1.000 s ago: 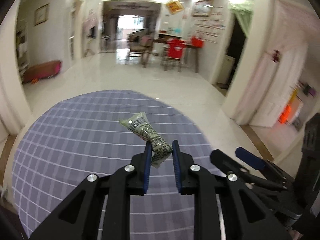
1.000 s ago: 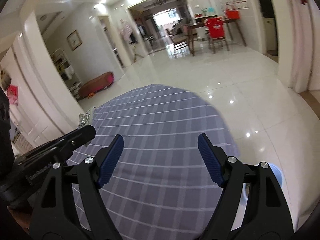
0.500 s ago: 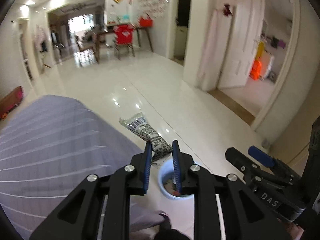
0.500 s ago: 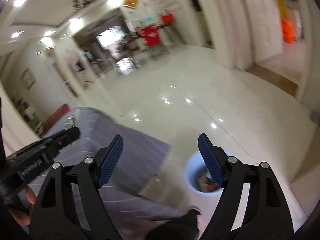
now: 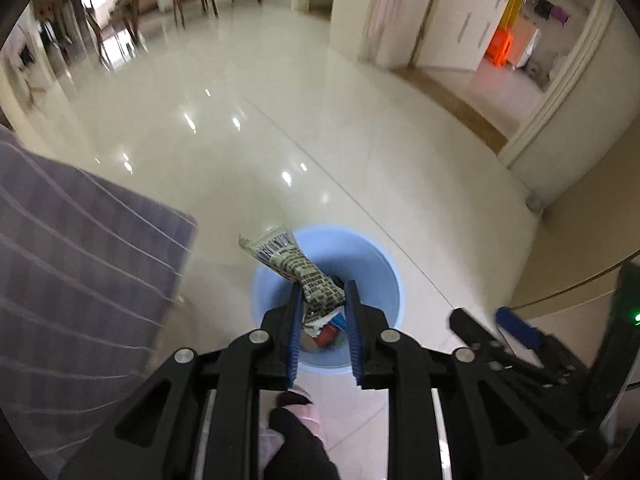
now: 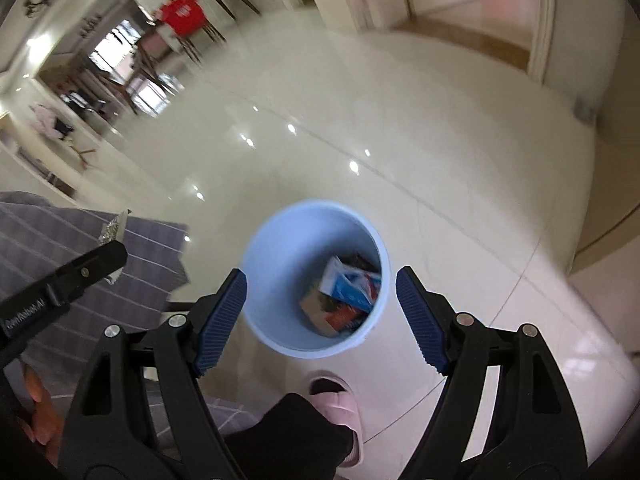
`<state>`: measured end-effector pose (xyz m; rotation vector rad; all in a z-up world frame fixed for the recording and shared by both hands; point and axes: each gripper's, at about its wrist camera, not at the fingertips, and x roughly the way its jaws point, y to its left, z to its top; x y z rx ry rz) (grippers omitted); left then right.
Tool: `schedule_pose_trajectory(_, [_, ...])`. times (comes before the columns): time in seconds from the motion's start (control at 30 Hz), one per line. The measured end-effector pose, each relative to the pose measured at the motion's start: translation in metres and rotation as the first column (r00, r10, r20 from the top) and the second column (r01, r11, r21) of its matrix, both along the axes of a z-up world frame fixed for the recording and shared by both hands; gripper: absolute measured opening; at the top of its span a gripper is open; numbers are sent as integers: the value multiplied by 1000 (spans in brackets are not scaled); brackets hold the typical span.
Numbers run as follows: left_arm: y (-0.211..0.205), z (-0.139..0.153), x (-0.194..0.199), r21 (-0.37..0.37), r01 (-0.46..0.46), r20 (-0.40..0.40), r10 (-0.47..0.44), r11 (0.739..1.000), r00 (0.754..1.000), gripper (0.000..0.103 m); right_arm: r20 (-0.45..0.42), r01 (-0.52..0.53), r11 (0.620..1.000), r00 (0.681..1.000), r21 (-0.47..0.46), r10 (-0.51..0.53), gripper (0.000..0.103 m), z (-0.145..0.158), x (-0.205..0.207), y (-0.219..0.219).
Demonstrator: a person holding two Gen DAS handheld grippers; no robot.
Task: Collect trash
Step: 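Carry the green-white wrapper in the left tool over the blue bucket, then open the left tool to drop the wrapper into the bucket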
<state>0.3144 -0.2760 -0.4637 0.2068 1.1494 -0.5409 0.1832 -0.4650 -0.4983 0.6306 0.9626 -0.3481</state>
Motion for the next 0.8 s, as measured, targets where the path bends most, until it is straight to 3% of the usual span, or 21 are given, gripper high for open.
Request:
schedule_pose_trajectory(0.17, [-6, -72, 21, -11, 49, -114, -50, 999, 992, 19, -113, 37, 999, 993, 32, -33, 75, -76, 24, -5])
schedule_pose_trajectory(0.37, [-7, -145, 41, 16, 48, -228, -43, 999, 973, 19, -258, 40, 997, 966, 60, -23, 53, -147, 48, -8])
schedule_pose_trajectory(0.43, [-10, -161, 43, 26, 56, -253, -48, 998, 966, 20, -290, 30, 998, 957, 59, -12, 32, -160, 52, -6])
schedule_pose_trajectory(0.5, [-13, -169, 46, 38, 67, -272, -55, 997, 961, 20, -290, 23, 1000, 957, 10, -19, 30, -159, 53, -4])
schedule_pose_trajectory(0.63, [-21, -173, 52, 39, 61, -295, -47, 997, 954, 21, -306, 38, 999, 952, 30, -27, 18, -167, 52, -14])
schedule_pose_trajectory(0.73, [-25, -173, 50, 32, 54, -316, -41, 998, 948, 31, -298, 42, 998, 954, 57, -23, 18, -166, 51, -19])
schedule_pose_trajectory(0.8, [-26, -167, 52, 38, 47, -298, -33, 998, 954, 56, -299, 41, 998, 954, 51, -24, 18, -165, 51, -19])
